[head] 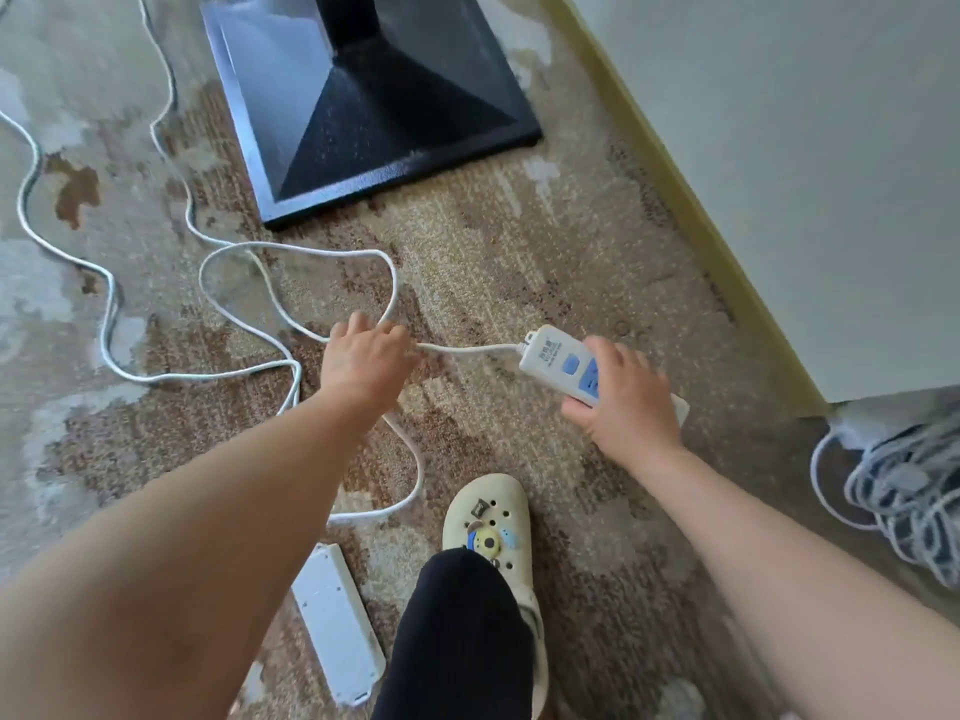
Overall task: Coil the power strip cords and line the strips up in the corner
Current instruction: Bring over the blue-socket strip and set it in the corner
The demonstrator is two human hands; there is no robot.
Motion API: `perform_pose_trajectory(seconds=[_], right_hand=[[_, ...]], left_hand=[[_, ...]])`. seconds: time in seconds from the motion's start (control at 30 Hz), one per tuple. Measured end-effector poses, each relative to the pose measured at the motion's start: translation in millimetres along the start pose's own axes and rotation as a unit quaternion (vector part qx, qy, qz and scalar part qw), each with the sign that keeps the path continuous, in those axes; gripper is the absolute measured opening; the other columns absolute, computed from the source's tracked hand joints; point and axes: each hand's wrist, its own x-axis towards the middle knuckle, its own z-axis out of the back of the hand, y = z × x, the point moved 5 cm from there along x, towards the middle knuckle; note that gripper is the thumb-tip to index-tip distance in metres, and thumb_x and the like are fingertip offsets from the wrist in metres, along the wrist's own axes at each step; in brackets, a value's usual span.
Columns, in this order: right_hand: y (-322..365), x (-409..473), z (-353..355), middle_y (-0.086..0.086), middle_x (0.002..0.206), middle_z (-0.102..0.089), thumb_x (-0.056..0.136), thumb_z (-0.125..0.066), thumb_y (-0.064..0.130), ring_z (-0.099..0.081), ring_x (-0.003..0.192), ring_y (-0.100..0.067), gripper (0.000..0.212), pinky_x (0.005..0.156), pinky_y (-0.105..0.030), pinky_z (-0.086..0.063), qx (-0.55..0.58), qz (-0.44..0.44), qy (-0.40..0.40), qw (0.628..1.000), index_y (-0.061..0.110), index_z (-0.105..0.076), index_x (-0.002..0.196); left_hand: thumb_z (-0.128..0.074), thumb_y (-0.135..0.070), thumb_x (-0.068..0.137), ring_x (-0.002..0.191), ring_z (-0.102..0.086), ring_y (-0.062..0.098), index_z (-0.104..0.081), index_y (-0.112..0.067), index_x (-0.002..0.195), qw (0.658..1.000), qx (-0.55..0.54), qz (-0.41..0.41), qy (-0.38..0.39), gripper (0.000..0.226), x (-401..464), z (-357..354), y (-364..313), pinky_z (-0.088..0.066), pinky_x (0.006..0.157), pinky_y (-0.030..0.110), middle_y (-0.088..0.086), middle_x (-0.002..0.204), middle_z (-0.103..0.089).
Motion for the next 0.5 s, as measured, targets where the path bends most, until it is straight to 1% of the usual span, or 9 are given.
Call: perform_pose_trajectory(seconds=[0.07, 0.1, 0.13, 0.17, 0.23, 0.3, 0.37, 0.43, 0.5], right_hand=[[-1.7, -10.3, 52.9, -0.001, 0.1, -0.051, 0.079, -0.07, 0.039, -0.051, 0.087, -0.025, 0.054, 0.074, -0.038, -0.038, 0.059, -0.021, -0.044, 0.997, 0.015, -0.046, 0.121], [-0.4, -16.5, 80.6, 0.001, 0.097, -0.05, 0.079, -0.071, 0.038, -0.051, 0.084, -0.023, 0.052, 0.071, -0.037, -0.041, 0.089, -0.026, -0.069, 0.993, 0.015, -0.047, 0.12], [2.3, -22.8, 109.3, 0.003, 0.095, -0.051, 0.08, -0.071, 0.037, -0.052, 0.082, -0.02, 0.05, 0.067, -0.036, -0.043, 0.115, -0.025, -0.095, 0.989, 0.016, -0.047, 0.118], [6.8, -29.1, 138.3, 0.004, 0.096, -0.052, 0.08, -0.07, 0.039, -0.053, 0.081, -0.019, 0.048, 0.062, -0.034, -0.044, 0.135, -0.023, -0.119, 0.984, 0.02, -0.047, 0.117], [19.4, -43.2, 197.7, 0.007, 0.1, -0.052, 0.081, -0.066, 0.047, -0.053, 0.083, -0.015, 0.046, 0.059, -0.03, -0.045, 0.164, -0.02, -0.158, 0.974, 0.03, -0.042, 0.115], [36.9, -59.6, 261.2, 0.011, 0.099, -0.052, 0.079, -0.059, 0.058, -0.052, 0.083, -0.013, 0.042, 0.058, -0.028, -0.042, 0.182, -0.012, -0.208, 0.961, 0.038, -0.038, 0.11], [59.9, -82.8, 326.1, 0.017, 0.093, -0.05, 0.077, -0.054, 0.065, -0.05, 0.078, -0.006, 0.04, 0.058, -0.029, -0.039, 0.203, 0.004, -0.265, 0.943, 0.043, -0.036, 0.105], [83.4, -111.7, 388.7, 0.019, 0.086, -0.048, 0.077, -0.054, 0.066, -0.05, 0.072, -0.002, 0.037, 0.057, -0.028, -0.036, 0.235, 0.027, -0.319, 0.918, 0.045, -0.036, 0.102], [105.7, -143.3, 446.5, 0.018, 0.088, -0.051, 0.078, -0.055, 0.064, -0.052, 0.073, -0.001, 0.036, 0.06, -0.028, -0.039, 0.27, 0.049, -0.359, 0.892, 0.045, -0.039, 0.104]], left_hand=[[-0.048, -0.038, 0.097, 0.135, -0.038, 0.029, -0.063, -0.024, 0.104, 0.998, -0.048, -0.024, -0.032, 0.022, -15.5, 46.3, -13.4, -0.027, 0.114, 0.049, 0.0, 0.122, -0.064], [-0.047, -0.038, 0.097, 0.133, -0.041, 0.028, -0.065, -0.024, 0.099, 0.993, -0.093, -0.034, -0.058, 0.022, -25.5, 73.1, -23.0, -0.023, 0.116, 0.049, -0.001, 0.116, -0.066], [-0.045, -0.039, 0.097, 0.127, -0.048, 0.027, -0.063, -0.024, 0.093, 0.983, -0.162, -0.033, -0.082, 0.024, -36.5, 102.5, -31.6, -0.027, 0.114, 0.049, -0.002, 0.105, -0.068], [-0.043, -0.04, 0.098, 0.116, -0.055, 0.026, -0.059, -0.023, 0.086, 0.964, -0.246, -0.022, -0.096, 0.027, -48.0, 133.4, -38.4, -0.037, 0.107, 0.051, -0.003, 0.092, -0.068], [-0.04, -0.041, 0.099, 0.085, -0.064, 0.025, -0.054, -0.019, 0.079, 0.913, -0.388, 0.003, -0.122, 0.033, -70.3, 194.7, -49.5, -0.054, 0.079, 0.049, -0.001, 0.075, -0.064], [-0.041, -0.037, 0.098, 0.064, -0.059, 0.023, -0.053, -0.017, 0.076, 0.868, -0.465, -0.004, -0.172, 0.033, -92.6, 261.3, -59.9, -0.051, 0.062, 0.041, 0.001, 0.067, -0.058], [-0.043, -0.033, 0.098, 0.056, -0.048, 0.019, -0.053, -0.016, 0.073, 0.815, -0.538, -0.032, -0.212, 0.032, -121.6, 330.1, -68.7, -0.041, 0.057, 0.037, -0.001, 0.062, -0.051], [-0.045, -0.032, 0.098, 0.055, -0.041, 0.016, -0.054, -0.017, 0.071, 0.758, -0.601, -0.079, -0.239, 0.033, -157.5, 399.9, -77.2, -0.036, 0.056, 0.035, 0.0, 0.06, -0.046], [-0.047, -0.033, 0.097, 0.052, -0.037, 0.016, -0.055, -0.019, 0.067, 0.709, -0.64, -0.128, -0.266, 0.034, -200.8, 467.5, -84.3, -0.032, 0.053, 0.031, -0.002, 0.056, -0.043]])
